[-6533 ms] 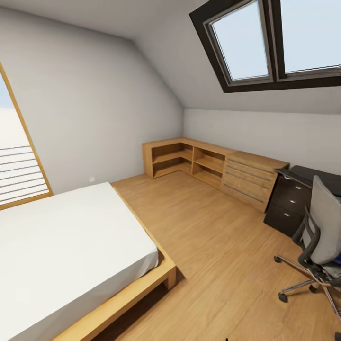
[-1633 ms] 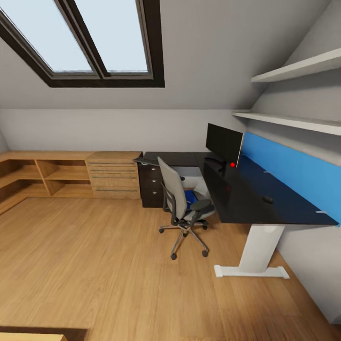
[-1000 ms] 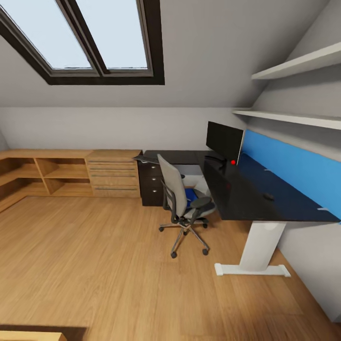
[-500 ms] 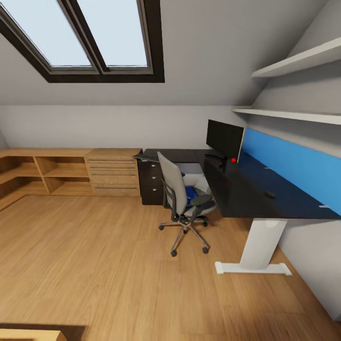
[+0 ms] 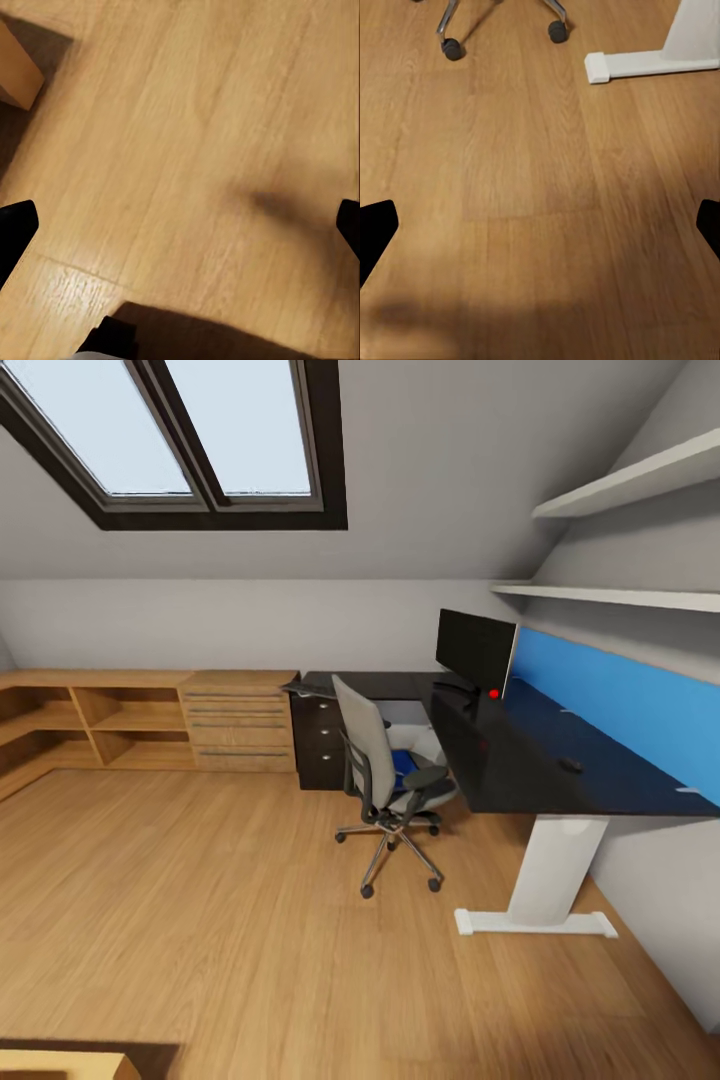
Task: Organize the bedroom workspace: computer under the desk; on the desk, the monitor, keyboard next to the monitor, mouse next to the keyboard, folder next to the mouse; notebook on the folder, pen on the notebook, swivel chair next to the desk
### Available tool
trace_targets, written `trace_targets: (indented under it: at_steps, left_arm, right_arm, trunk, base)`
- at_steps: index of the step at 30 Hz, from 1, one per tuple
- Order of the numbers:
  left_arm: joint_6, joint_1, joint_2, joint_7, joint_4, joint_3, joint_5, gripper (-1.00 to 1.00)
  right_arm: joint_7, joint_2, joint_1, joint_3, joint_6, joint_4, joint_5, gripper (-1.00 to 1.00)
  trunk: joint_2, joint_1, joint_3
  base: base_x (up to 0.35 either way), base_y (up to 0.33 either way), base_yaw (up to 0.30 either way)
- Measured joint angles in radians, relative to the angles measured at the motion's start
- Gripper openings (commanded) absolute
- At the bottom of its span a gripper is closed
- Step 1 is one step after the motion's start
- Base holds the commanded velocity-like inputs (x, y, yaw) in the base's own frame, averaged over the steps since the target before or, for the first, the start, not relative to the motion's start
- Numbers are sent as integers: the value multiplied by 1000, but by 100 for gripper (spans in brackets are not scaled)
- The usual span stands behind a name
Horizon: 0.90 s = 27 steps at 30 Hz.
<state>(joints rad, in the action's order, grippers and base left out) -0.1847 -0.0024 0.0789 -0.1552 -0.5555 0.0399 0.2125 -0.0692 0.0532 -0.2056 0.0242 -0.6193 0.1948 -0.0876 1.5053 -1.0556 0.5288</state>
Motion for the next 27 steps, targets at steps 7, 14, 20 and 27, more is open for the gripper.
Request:
trace_targets:
  at_steps: [7, 14, 20, 27]
  left_arm:
    - [106, -54, 3, -47, -168, 1, -5, 100]
    - [338, -138, 12, -105, -301, 0, -1, 100]
    - [457, -310, 37, -117, -286, -1, -1, 100]
    - [576, -517, 58, -116, -186, 0, 2, 100]
  right_arm:
    - [-6, 45, -21, 6, 17, 91, 6, 100]
    - [-15, 70, -124, 6, 223, 212, 4, 100]
    - [-17, 95, -287, 7, 420, 233, 2, 100]
    - [-26, 121, -448, 8, 605, 237, 7, 100]
  trunk:
    - [49, -27, 22]
    - [98, -54, 44]
    - [140, -77, 62]
    - [189, -104, 84]
  base:
    - [0, 0, 0]
    - [0, 0, 0]
    - [0, 0, 0]
    - [0, 0, 0]
